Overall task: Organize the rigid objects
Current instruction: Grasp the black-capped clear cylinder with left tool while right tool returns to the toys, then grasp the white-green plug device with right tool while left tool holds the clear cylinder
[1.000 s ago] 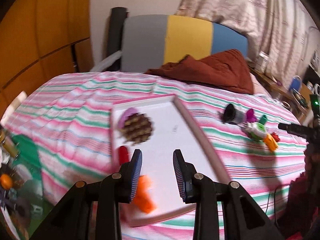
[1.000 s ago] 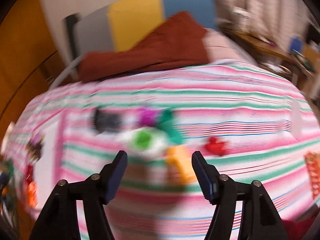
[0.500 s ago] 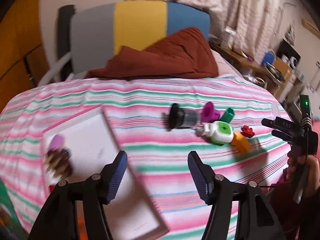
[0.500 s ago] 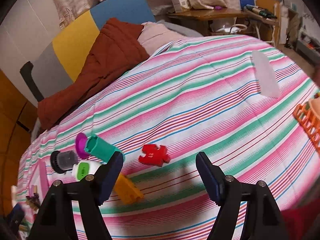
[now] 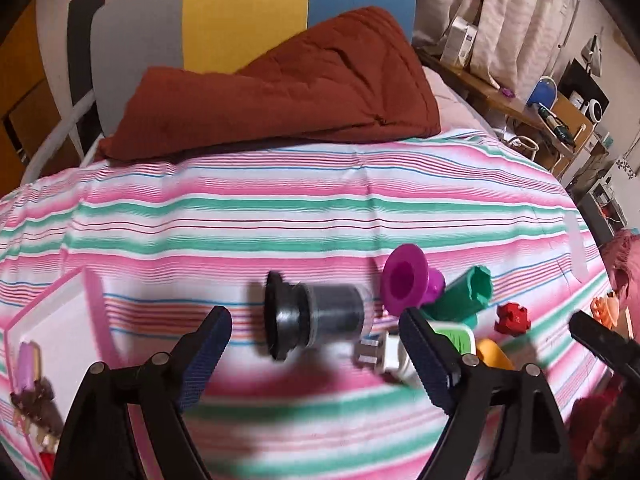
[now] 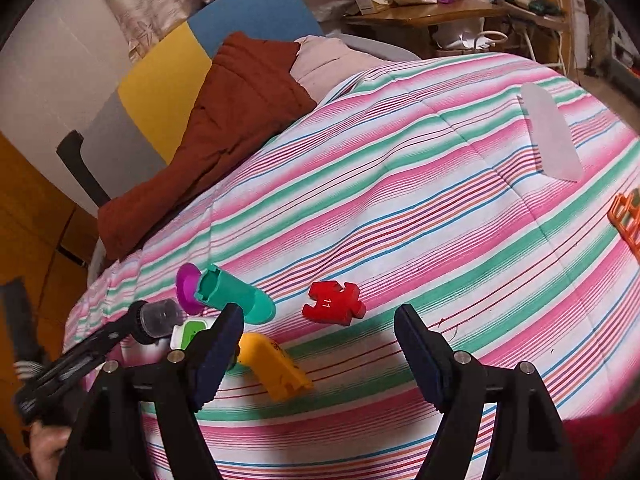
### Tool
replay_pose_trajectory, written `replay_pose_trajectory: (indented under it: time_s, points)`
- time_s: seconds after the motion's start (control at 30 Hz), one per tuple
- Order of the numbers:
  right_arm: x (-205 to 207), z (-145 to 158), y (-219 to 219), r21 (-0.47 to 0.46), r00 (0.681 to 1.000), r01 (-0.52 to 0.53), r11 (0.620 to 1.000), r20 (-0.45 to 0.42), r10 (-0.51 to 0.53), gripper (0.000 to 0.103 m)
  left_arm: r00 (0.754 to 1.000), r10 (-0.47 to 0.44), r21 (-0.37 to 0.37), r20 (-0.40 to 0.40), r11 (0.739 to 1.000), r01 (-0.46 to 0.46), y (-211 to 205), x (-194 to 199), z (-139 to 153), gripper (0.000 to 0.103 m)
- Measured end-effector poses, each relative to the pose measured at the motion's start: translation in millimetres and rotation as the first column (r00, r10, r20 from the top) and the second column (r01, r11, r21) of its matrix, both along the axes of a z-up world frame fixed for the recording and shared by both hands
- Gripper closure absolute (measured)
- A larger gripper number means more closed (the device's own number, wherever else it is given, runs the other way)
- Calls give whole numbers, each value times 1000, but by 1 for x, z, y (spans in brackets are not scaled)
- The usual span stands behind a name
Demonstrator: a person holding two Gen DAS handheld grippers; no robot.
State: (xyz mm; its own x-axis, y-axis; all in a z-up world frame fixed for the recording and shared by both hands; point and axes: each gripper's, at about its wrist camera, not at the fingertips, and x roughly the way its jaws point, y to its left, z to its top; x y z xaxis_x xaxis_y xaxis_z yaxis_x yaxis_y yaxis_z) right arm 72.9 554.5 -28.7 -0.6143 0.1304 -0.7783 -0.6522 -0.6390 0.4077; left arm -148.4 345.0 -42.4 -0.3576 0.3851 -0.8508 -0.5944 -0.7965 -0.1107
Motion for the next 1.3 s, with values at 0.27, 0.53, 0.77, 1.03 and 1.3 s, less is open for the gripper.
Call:
replay_pose_trajectory:
  time_s: [0.27, 0.53, 0.77, 1.03, 1.3]
  points:
    - [-1, -4, 3, -58, 1000, -1, 998, -20, 0, 23, 998, 16, -76, 55, 997, -12, 20, -19, -34, 15]
    - [1, -5, 5, -47, 1000, 19, 999, -21, -20, 23, 990, 80, -21, 115, 997, -78, -25, -12, -36, 29]
    - [20, -12, 25, -136, 990, 126, 983, -39, -132, 23, 1000, 2, -7, 9, 1000, -2, -56, 56, -18, 29]
    - [25, -24, 33, -191, 983, 178, 965, -11, -183, 23, 989, -143, -50, -46, 989, 141, -54, 134, -34, 29]
    - [10, -26, 20, -145, 995, 96, 985, 34, -92, 23, 976, -209, 10, -61, 978, 210, -63, 153, -46, 30]
